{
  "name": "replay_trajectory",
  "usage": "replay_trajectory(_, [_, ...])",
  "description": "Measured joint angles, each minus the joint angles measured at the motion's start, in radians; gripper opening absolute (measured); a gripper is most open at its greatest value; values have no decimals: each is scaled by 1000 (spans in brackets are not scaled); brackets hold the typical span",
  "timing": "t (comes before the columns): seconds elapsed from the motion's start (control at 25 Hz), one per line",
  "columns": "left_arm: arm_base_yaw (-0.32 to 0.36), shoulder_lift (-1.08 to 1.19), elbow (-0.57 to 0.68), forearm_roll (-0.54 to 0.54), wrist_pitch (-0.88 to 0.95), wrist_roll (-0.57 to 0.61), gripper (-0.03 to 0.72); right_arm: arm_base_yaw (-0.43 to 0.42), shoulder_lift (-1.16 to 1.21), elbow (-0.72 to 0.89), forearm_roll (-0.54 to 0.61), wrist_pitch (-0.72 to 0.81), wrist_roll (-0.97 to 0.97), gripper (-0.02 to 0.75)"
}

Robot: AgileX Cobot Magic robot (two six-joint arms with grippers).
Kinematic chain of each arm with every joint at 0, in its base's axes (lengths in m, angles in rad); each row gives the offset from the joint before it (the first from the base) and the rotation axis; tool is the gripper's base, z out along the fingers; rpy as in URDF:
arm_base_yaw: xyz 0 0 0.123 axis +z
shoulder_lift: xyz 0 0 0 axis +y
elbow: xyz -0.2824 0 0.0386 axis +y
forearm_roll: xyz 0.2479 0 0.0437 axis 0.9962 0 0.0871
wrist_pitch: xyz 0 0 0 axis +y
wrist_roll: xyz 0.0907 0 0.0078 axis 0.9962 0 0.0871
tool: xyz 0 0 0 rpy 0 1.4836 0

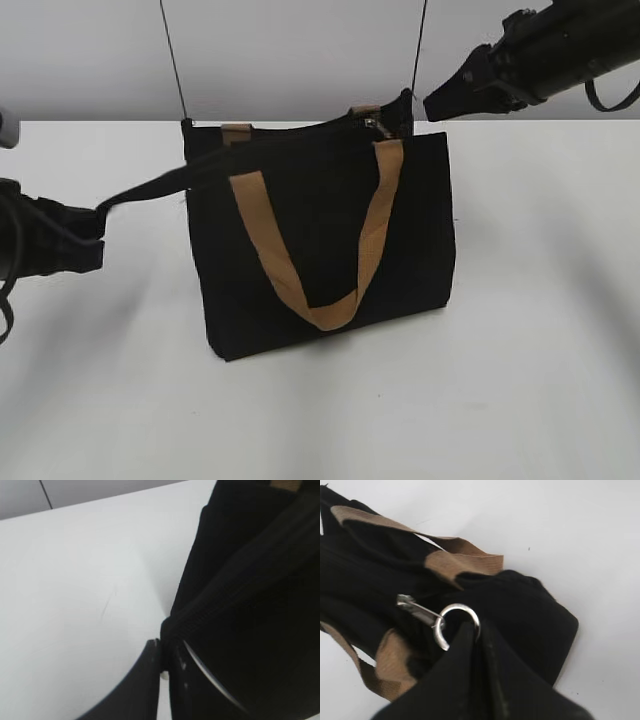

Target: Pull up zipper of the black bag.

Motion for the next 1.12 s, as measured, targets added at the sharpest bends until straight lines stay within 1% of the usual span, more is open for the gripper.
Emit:
replay_trajectory(0.08, [4, -1, 0, -68, 45, -1, 70, -6, -4, 0, -1, 0, 26, 174])
replay_trajectory(0.16, [9, -9, 0, -121, 113, -3, 161, -6, -20, 0, -5, 8, 47, 295])
replay_trajectory(0.2, [9, -17, 0, -132, 149, -3, 220, -6, -29, 0, -7, 14, 54, 338])
replay_trajectory(0.24, [9, -27, -3, -140, 182, -4, 278, -7, -42, 0, -11, 25, 58, 361])
replay_trajectory(0.32, [9, -40, -25, -157, 284, -4, 361, -5, -66, 1, -26, 50, 72, 387])
replay_trajectory(0.4, [9, -49, -55, -179, 383, -4, 404, 7, -86, 2, -62, 73, 101, 396])
replay_trajectory(0.56, [9, -80, -120, -243, 570, -4, 424, 80, -116, 30, -218, 77, 211, 401])
replay_trajectory(0.64, [9, -105, -136, -258, 626, -4, 426, 116, -132, 64, -302, 76, 271, 401])
replay_trajectory(0.72, [9, -147, -140, -265, 663, -4, 426, 140, -160, 107, -356, 75, 326, 400])
replay_trajectory(0.88, [9, -255, -140, -266, 737, -4, 428, 147, -247, 221, -403, 74, 377, 400])
replay_trajectory(1.12, [9, -450, -140, -242, 900, -4, 428, 147, -489, 400, -408, 73, 402, 399])
